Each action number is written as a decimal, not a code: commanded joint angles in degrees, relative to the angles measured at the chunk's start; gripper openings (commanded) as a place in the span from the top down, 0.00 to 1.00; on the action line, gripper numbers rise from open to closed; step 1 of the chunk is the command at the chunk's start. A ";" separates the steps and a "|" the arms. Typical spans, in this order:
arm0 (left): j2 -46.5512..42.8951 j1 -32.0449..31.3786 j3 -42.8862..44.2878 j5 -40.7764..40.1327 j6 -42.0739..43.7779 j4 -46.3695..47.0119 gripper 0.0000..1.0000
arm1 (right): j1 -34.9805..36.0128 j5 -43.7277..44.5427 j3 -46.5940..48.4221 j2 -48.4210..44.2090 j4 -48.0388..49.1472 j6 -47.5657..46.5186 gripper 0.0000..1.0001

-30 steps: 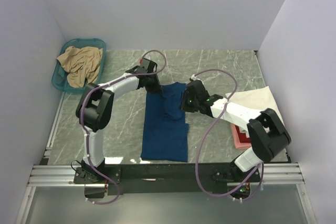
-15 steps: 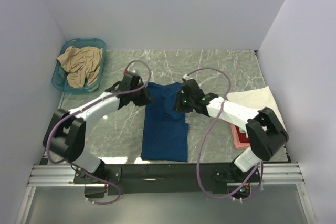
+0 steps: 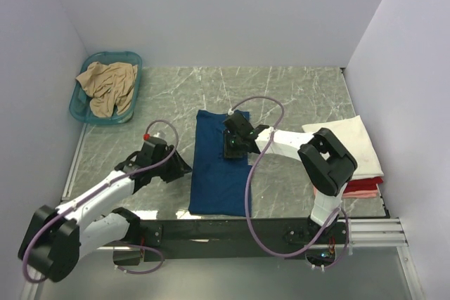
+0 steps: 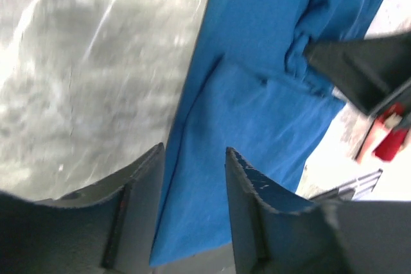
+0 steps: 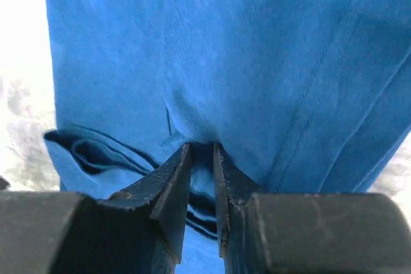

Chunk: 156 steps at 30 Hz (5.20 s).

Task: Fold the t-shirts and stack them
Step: Fold the tshirt

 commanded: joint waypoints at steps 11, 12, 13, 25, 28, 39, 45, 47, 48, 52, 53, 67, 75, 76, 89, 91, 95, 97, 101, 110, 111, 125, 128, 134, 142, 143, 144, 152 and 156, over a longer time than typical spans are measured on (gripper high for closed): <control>-8.28 -5.45 -8.37 2.51 -5.41 -0.52 0.44 | -5.19 -2.09 10.89 8.51 -3.57 -4.81 0.72; -8.28 -5.54 -8.28 2.51 -5.50 -0.34 0.44 | -5.71 -2.44 12.99 9.38 -4.27 -5.25 0.72; -8.28 -5.63 -8.11 2.68 -5.50 -0.34 0.44 | -5.80 -2.62 13.71 9.48 -4.80 -5.52 0.72; -8.28 -7.65 -0.20 1.54 -2.33 -5.25 0.67 | -5.63 -3.41 8.45 -5.44 -6.30 -4.47 0.69; -8.72 -8.61 1.82 2.16 -2.42 -4.56 0.73 | -5.19 -4.55 3.01 -12.04 -4.47 -2.54 0.69; 0.32 -17.48 -0.63 2.77 -6.37 4.82 0.90 | 5.17 -10.88 -19.22 -21.63 9.07 8.01 0.69; 4.11 -19.86 -5.02 -0.30 -9.36 6.25 0.95 | 6.94 -9.83 -30.57 -22.68 13.39 11.71 0.70; 3.76 -19.87 -6.95 -0.56 -10.33 6.60 0.96 | 6.94 -8.60 -33.55 -24.61 13.21 12.06 0.70; 3.50 -19.87 -7.48 -0.39 -10.68 6.69 0.96 | 6.94 -8.34 -34.35 -25.49 12.95 12.23 0.70; 1.22 -19.95 -8.19 -1.18 -11.21 4.77 0.96 | 6.76 -5.53 -35.85 -31.63 9.10 12.76 0.70; 0.77 -19.95 -8.11 -1.36 -11.30 4.32 0.96 | 6.59 -5.00 -35.77 -32.87 8.30 12.76 0.70; -10.30 -19.95 -3.80 -4.26 -12.70 -7.81 0.74 | 5.88 -6.31 -42.88 -49.93 3.18 17.77 0.64; -11.53 -19.95 -6.43 -3.64 -13.93 -9.74 0.62 | 5.97 -6.14 -45.96 -47.99 3.02 19.17 0.62; -12.06 -19.95 -6.96 -3.47 -14.02 -9.74 0.60 | 5.97 -6.05 -46.48 -49.39 2.67 19.53 0.60; -8.99 -19.87 -11.88 -3.03 -15.69 -3.15 0.57 | 6.32 -8.60 -49.74 -50.02 5.83 22.87 0.57; -8.90 -19.95 -12.41 -3.46 -15.78 -2.54 0.57 | 6.32 -8.77 -50.18 -49.67 6.44 23.22 0.57; -8.20 -19.95 -12.94 -3.64 -15.78 -1.40 0.59 | 6.32 -8.77 -50.88 -49.06 8.02 24.27 0.57; -7.67 -19.95 -13.38 -3.64 -15.87 -0.26 0.61 | 6.32 -8.77 -51.15 -48.62 8.90 24.63 0.57; -6.79 -19.95 -13.82 -3.29 -15.69 0.98 0.69 | 6.41 -7.63 -51.50 -48.44 9.78 25.33 0.61; -11.26 -20.57 -12.24 -2.41 -15.16 -2.08 0.99 | 6.32 -5.52 -50.35 -55.19 6.01 25.24 0.98; -11.97 -20.83 -12.15 -2.32 -15.25 -2.62 0.99 | 6.50 -5.61 -50.88 -56.43 4.79 25.16 1.00; -25.77 -32.43 -6.98 -7.07 -20.27 -11.15 0.99 | 9.31 -7.02 -50.19 -83.15 -12.44 25.51 1.00; -25.43 -32.52 -3.99 -10.66 -19.13 -12.20 0.99 | 9.31 -3.59 -45.36 -82.03 -16.31 23.40 1.00; -18.33 -29.28 4.71 -14.54 -12.63 -12.30 1.00 | 7.47 2.92 -33.50 -68.52 -17.21 16.20 1.00; -7.16 -9.77 11.66 -1.72 -0.24 -4.91 1.00 | -6.67 -5.78 -17.59 -50.66 -12.45 3.37 1.00; -3.92 -8.54 14.28 -1.19 0.56 -4.65 1.00 | -7.64 -6.31 -13.74 -46.81 -12.63 2.40 1.00; -2.15 -7.31 15.79 -0.57 1.44 -4.30 1.00 | -9.57 -7.18 -11.79 -44.94 -12.54 1.52 1.00; 18.48 3.59 31.96 5.41 5.40 -0.87 1.00 | -18.10 -14.65 5.86 -21.74 -9.65 -2.62 1.00; 29.31 7.63 39.25 6.99 5.31 0.89 1.00 | -21.18 -18.52 14.57 -9.53 -8.76 -3.40 1.00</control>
